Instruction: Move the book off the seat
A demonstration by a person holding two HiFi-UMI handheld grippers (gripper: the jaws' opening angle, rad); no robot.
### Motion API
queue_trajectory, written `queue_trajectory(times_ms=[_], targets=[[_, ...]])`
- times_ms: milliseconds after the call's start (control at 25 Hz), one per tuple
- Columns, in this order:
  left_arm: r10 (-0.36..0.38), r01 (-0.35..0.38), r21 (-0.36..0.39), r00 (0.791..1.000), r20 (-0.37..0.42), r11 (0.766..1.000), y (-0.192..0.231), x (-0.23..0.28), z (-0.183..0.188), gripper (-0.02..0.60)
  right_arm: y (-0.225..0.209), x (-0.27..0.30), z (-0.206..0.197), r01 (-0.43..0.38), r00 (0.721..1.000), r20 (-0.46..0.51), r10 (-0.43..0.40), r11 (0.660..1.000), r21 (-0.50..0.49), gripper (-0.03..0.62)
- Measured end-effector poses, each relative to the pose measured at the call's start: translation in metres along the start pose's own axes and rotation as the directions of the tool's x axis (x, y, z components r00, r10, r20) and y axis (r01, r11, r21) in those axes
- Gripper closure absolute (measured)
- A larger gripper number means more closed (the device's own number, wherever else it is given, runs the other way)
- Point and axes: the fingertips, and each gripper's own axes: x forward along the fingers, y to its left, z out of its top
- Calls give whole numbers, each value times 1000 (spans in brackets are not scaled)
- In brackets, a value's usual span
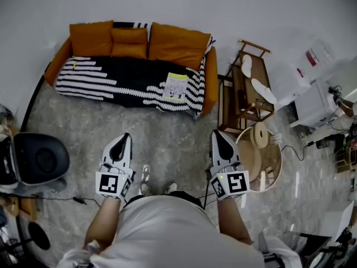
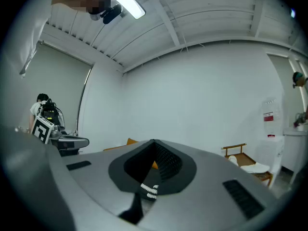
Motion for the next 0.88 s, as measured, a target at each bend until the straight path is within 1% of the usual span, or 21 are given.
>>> queue_trajectory(times_ms=[80, 240, 360, 440, 600, 880], targets=[[-3, 3, 0, 1000, 2, 1000, -3, -1, 0, 565, 1, -1, 2, 2, 1000, -5, -2, 1000, 11, 572], [-8, 8, 0, 1000, -5, 1000, -9, -3, -1, 565, -1, -8, -6, 7, 1000, -7, -7, 999, 44, 572], [-4, 4, -6, 1000, -18, 1000, -12, -2, -3, 565, -4, -10, -9, -39, 999, 24, 36, 989, 142, 572], [1, -2, -10, 1000, -29, 1000, -15, -2, -5, 565, -7, -11, -14, -60, 998, 24, 56, 983, 176, 572], [12, -12, -1, 999, -47, 1000, -21, 4, -13, 565, -17, -11, -24, -60, 998, -4, 62, 985, 163, 572], [20, -20, 5, 998, -62, 1000, -53, 26, -14, 565, -53, -13, -42, -79, 996, -16, 84, 980, 183, 572]])
